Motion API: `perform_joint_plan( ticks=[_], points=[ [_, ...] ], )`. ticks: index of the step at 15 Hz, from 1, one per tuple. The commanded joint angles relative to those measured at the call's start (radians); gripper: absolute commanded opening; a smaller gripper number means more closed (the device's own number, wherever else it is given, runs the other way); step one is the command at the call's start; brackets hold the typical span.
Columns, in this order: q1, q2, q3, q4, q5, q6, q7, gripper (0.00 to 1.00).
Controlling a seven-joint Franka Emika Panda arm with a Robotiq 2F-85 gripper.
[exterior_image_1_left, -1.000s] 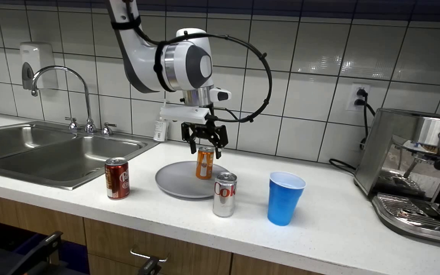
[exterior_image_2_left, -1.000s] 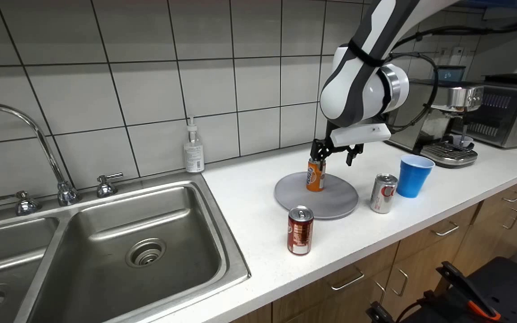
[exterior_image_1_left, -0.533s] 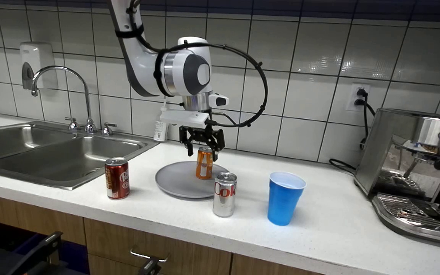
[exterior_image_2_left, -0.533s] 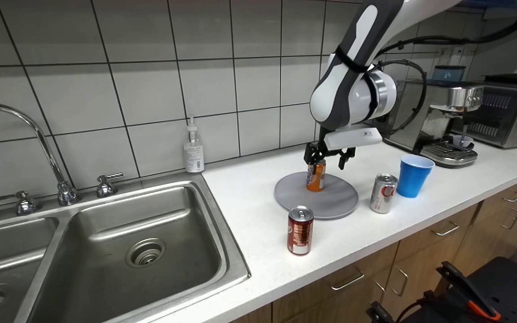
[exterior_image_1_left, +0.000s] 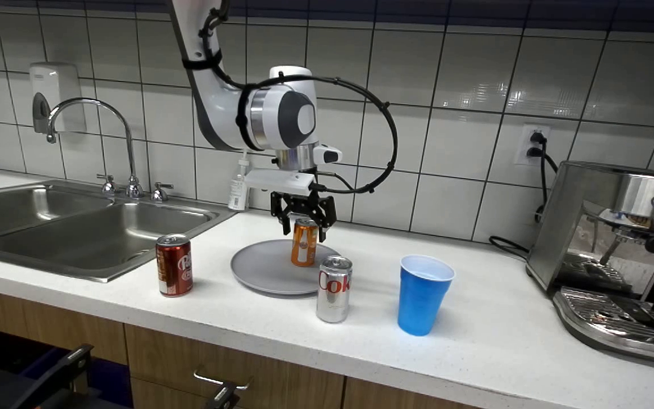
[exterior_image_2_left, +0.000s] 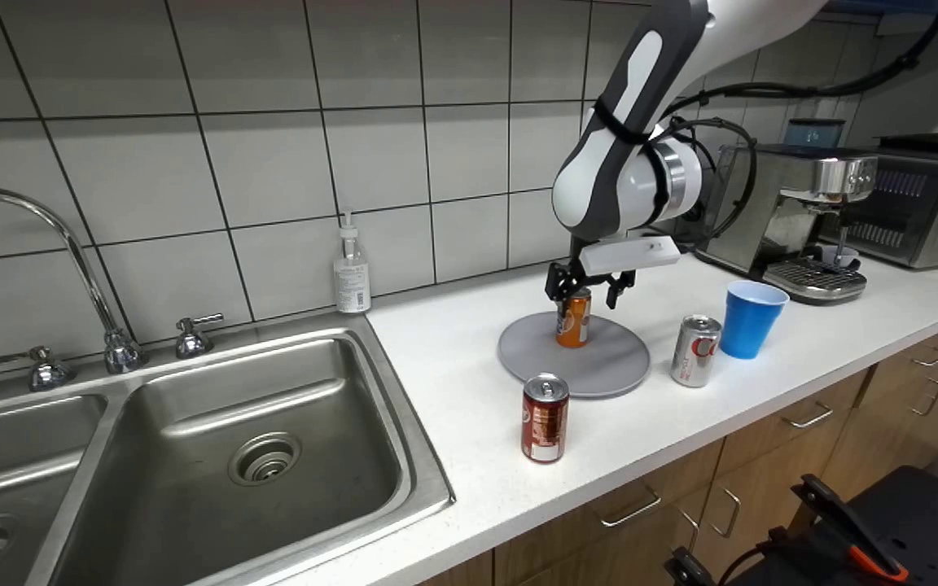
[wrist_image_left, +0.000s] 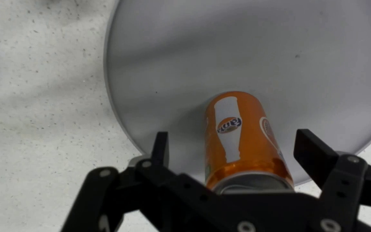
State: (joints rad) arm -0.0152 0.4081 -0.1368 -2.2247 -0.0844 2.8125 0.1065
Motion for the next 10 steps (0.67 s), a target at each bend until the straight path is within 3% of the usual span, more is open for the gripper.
perform_joint_plan(
  ticks=[1,10],
  points=[
    [-0.022,0.035,0.020,0.059,0.020,-0.040,-0.032,1.00],
    [-0.053,0.076,0.062,0.118,0.080,-0.059,-0.054,1.00]
  ],
)
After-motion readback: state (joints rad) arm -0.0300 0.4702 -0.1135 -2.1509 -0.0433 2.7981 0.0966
